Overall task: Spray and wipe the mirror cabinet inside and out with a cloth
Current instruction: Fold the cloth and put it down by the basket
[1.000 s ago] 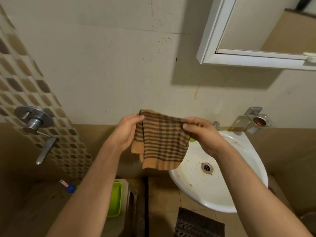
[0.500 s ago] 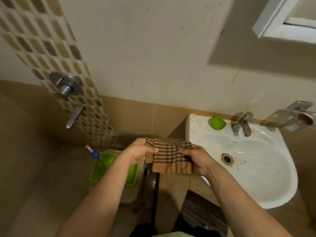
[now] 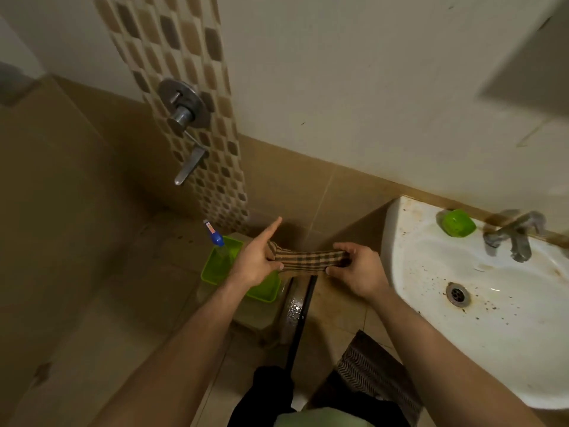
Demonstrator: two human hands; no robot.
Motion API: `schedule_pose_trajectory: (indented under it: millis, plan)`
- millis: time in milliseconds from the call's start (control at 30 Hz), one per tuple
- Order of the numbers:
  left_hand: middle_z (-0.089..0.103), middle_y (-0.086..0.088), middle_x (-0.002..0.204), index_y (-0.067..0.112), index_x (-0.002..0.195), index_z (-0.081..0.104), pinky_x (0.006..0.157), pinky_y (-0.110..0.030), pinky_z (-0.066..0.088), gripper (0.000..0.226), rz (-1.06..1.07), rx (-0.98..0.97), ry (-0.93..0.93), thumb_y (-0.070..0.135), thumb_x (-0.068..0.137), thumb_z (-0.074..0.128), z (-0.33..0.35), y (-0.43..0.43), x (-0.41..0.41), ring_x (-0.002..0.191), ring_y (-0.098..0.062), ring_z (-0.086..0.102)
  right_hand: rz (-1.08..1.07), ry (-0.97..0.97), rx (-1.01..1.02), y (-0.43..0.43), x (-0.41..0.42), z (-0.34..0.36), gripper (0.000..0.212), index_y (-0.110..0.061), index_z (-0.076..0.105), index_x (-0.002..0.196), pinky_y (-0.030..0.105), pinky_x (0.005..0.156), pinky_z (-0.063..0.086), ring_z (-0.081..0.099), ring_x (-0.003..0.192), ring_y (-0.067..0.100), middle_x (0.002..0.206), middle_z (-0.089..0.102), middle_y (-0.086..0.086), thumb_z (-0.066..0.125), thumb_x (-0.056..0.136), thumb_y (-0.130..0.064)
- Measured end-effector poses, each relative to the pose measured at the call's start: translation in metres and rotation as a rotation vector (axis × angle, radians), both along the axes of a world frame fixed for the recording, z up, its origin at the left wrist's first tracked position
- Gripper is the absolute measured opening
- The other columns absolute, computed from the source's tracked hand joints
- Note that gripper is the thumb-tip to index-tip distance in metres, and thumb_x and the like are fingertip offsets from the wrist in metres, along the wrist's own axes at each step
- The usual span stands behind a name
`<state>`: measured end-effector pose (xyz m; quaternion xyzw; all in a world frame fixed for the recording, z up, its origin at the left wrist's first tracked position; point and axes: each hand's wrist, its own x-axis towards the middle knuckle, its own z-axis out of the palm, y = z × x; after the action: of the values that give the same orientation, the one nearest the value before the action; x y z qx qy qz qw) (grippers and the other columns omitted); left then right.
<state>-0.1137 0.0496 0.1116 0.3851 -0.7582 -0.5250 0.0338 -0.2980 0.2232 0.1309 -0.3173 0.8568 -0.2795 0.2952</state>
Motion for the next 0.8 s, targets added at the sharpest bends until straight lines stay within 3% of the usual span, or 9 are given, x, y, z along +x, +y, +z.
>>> schedule_pose_trajectory:
  millis: [100, 167, 200, 267, 367, 433, 500, 633, 800]
  plan:
    - [0.077, 0.004, 0.109, 0.026, 0.125, 0.073, 0.095, -0.034, 0.057, 0.04, -0.104, -0.194, -0.15, 0.017, 0.087, 0.082, -0.006, -0.004, 0.002, 0.105, -0.014, 0.071, 0.087, 0.196, 0.072, -0.005, 0.002, -0.003, 0.019, -0.029, 0.079, 0.103, 0.03, 0.08, 0.054, 0.065, 0.097, 0.013, 0.097, 0.072, -0.007, 0.083, 0.084, -0.029]
    - [0.073, 0.002, 0.105, 0.021, 0.104, 0.081, 0.094, -0.035, 0.055, 0.016, -0.105, -0.278, -0.186, 0.024, 0.088, 0.081, -0.01, -0.006, 0.007, 0.105, -0.015, 0.066, 0.112, 0.192, 0.055, -0.009, 0.001, -0.007, 0.008, -0.027, 0.08, 0.093, 0.029, 0.08, 0.043, 0.054, 0.099, 0.013, 0.097, 0.065, -0.002, 0.081, 0.086, -0.031]
    - [0.067, 0.002, 0.109, 0.018, 0.099, 0.081, 0.098, -0.033, 0.051, 0.015, -0.087, -0.297, -0.174, 0.026, 0.087, 0.083, -0.012, -0.006, 0.009, 0.109, -0.015, 0.06, 0.079, 0.102, 0.008, -0.011, 0.0, -0.009, 0.009, -0.02, 0.08, 0.09, 0.027, 0.081, 0.04, 0.053, 0.098, 0.013, 0.096, 0.065, 0.0, 0.081, 0.087, -0.029]
    - [0.056, 0.001, 0.12, 0.01, 0.089, 0.077, 0.101, -0.024, 0.041, 0.019, -0.04, -0.21, -0.114, 0.027, 0.084, 0.085, -0.013, -0.009, 0.012, 0.119, -0.014, 0.048, -0.116, -0.293, -0.137, -0.012, -0.003, -0.009, 0.018, -0.004, 0.077, 0.092, 0.028, 0.08, 0.046, 0.063, 0.091, 0.017, 0.09, 0.071, 0.008, 0.077, 0.092, -0.022]
    - [0.071, -0.002, 0.115, 0.006, 0.097, 0.072, 0.087, -0.016, 0.048, 0.021, 0.147, 0.296, 0.022, 0.025, 0.091, 0.078, -0.007, -0.012, 0.016, 0.117, -0.02, 0.064, -0.352, -0.729, -0.252, -0.013, -0.005, -0.007, 0.02, -0.003, 0.074, 0.102, 0.029, 0.064, 0.058, 0.072, 0.079, 0.023, 0.086, 0.075, 0.011, 0.071, 0.097, -0.022]
    - [0.076, -0.01, 0.114, 0.006, 0.119, 0.068, 0.1, -0.036, 0.055, 0.03, 0.324, 0.593, 0.129, 0.023, 0.095, 0.074, -0.006, -0.01, 0.019, 0.113, -0.028, 0.071, -0.367, -0.805, -0.268, -0.014, -0.002, -0.01, 0.017, -0.006, 0.07, 0.101, 0.027, 0.047, 0.053, 0.072, 0.07, 0.021, 0.085, 0.074, 0.012, 0.071, 0.097, -0.022]
    - [0.074, -0.012, 0.121, 0.01, 0.127, 0.06, 0.104, -0.052, 0.053, 0.036, 0.43, 0.721, 0.13, 0.022, 0.096, 0.072, -0.011, -0.007, 0.023, 0.114, -0.029, 0.07, -0.376, -0.89, -0.282, -0.016, 0.001, -0.011, 0.017, -0.005, 0.066, 0.104, 0.026, 0.043, 0.053, 0.074, 0.07, 0.022, 0.087, 0.075, 0.013, 0.074, 0.094, -0.017]
    - [0.075, -0.006, 0.114, 0.019, 0.115, 0.066, 0.091, -0.045, 0.056, 0.025, 0.489, 0.697, 0.084, 0.019, 0.093, 0.076, -0.029, 0.002, 0.03, 0.107, -0.024, 0.069, -0.334, -0.914, -0.239, -0.024, 0.006, -0.012, 0.029, -0.001, 0.066, 0.112, 0.022, 0.045, 0.054, 0.076, 0.071, 0.018, 0.088, 0.078, 0.01, 0.075, 0.086, 0.007]
    - [0.075, -0.008, 0.109, 0.016, 0.107, 0.07, 0.072, -0.032, 0.058, 0.023, 0.571, 0.632, 0.096, 0.003, 0.089, 0.076, -0.047, 0.006, 0.036, 0.095, -0.021, 0.071, -0.346, -0.743, -0.165, -0.041, 0.013, -0.024, 0.034, -0.007, 0.068, 0.099, 0.023, 0.054, 0.058, 0.076, 0.068, 0.015, 0.08, 0.078, 0.002, 0.072, 0.08, 0.021]
